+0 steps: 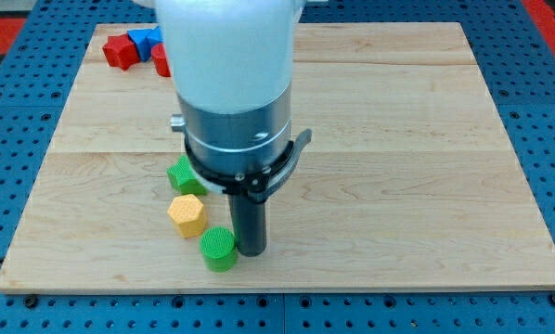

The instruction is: Keep blue blocks in between the red blocks

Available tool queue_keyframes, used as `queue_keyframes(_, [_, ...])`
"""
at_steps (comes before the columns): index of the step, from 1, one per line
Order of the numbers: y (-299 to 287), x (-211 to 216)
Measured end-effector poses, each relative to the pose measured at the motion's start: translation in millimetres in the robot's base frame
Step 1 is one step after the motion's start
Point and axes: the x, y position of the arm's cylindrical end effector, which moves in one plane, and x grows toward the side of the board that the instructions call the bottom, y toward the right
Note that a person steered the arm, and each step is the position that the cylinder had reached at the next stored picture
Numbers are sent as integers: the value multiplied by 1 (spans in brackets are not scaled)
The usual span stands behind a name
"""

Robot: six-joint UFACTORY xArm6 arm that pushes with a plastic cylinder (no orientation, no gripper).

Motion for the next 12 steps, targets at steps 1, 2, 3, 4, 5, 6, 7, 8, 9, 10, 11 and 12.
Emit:
queue_keyframes(1, [1,0])
queue_keyframes(2, [-40,7])
queue_keyframes(3, [-36,7])
queue_keyframes(4, [42,-10])
queue_keyframes(5, [94,-63])
queue_keyframes(6, [122,-119])
queue_keyframes(7, [116,-149])
queue_keyframes(8, [99,-149])
queue_keyframes(9, [96,-157])
queue_keyframes(10, [90,-189])
queue_keyframes(11, [27,-199])
queue_keyframes(12, [3,-241])
